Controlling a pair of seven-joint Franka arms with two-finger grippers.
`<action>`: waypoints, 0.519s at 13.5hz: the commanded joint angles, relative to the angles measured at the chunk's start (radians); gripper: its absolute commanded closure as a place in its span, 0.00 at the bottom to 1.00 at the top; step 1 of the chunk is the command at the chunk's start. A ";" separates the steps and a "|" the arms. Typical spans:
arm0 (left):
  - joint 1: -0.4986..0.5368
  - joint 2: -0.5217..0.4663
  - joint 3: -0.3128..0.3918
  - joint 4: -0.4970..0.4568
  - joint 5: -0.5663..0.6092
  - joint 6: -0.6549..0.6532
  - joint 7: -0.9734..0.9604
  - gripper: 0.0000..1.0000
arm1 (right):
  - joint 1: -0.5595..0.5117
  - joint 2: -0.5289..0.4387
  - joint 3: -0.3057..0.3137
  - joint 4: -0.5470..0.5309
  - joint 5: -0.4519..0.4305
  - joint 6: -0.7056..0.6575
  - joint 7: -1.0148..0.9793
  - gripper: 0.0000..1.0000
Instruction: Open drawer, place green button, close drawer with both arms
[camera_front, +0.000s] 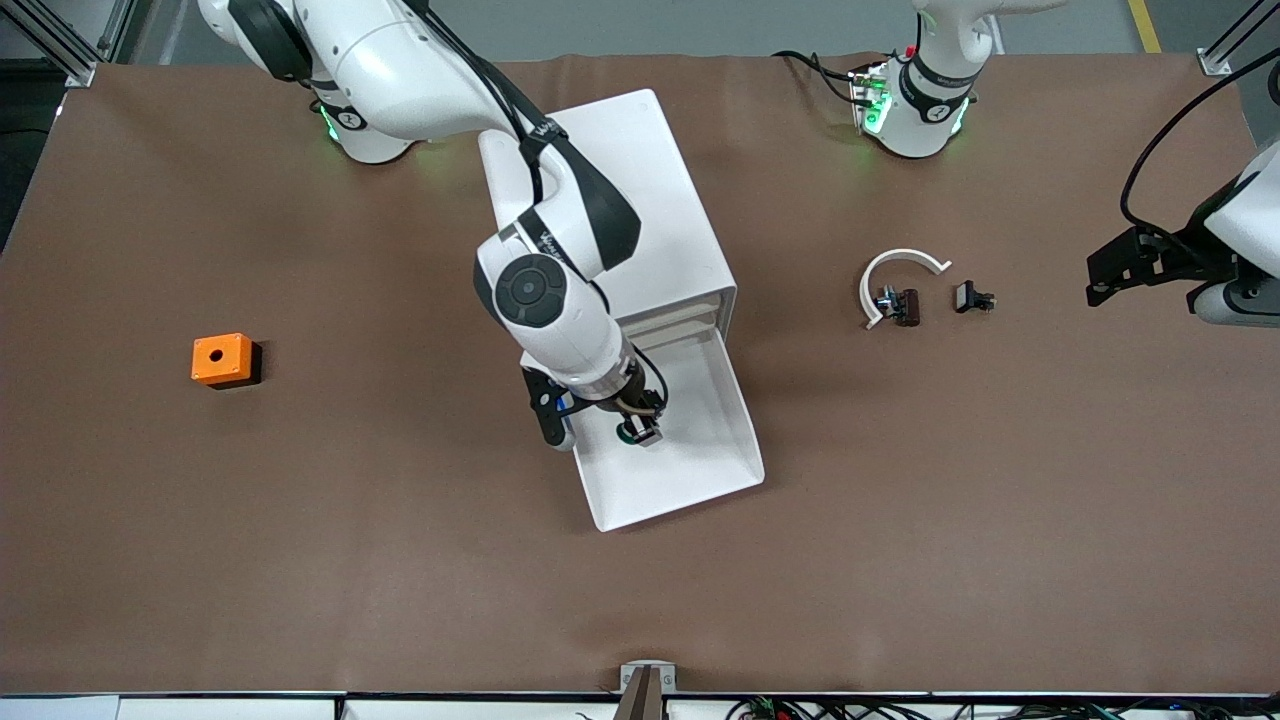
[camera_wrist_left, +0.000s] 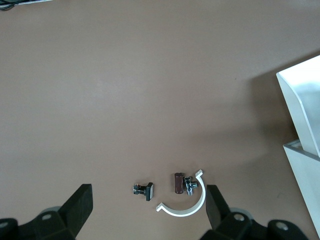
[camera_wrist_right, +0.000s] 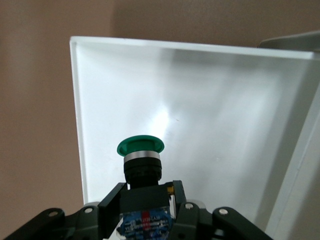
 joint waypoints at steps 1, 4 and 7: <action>0.004 -0.011 -0.001 -0.007 -0.008 0.007 0.012 0.00 | 0.033 0.053 -0.034 0.044 0.005 0.032 0.036 1.00; 0.002 -0.008 -0.002 -0.007 -0.010 0.007 0.010 0.00 | 0.061 0.093 -0.052 0.045 0.005 0.085 0.053 1.00; 0.002 -0.008 -0.002 -0.007 -0.010 0.007 0.010 0.00 | 0.124 0.128 -0.118 0.045 0.005 0.089 0.054 1.00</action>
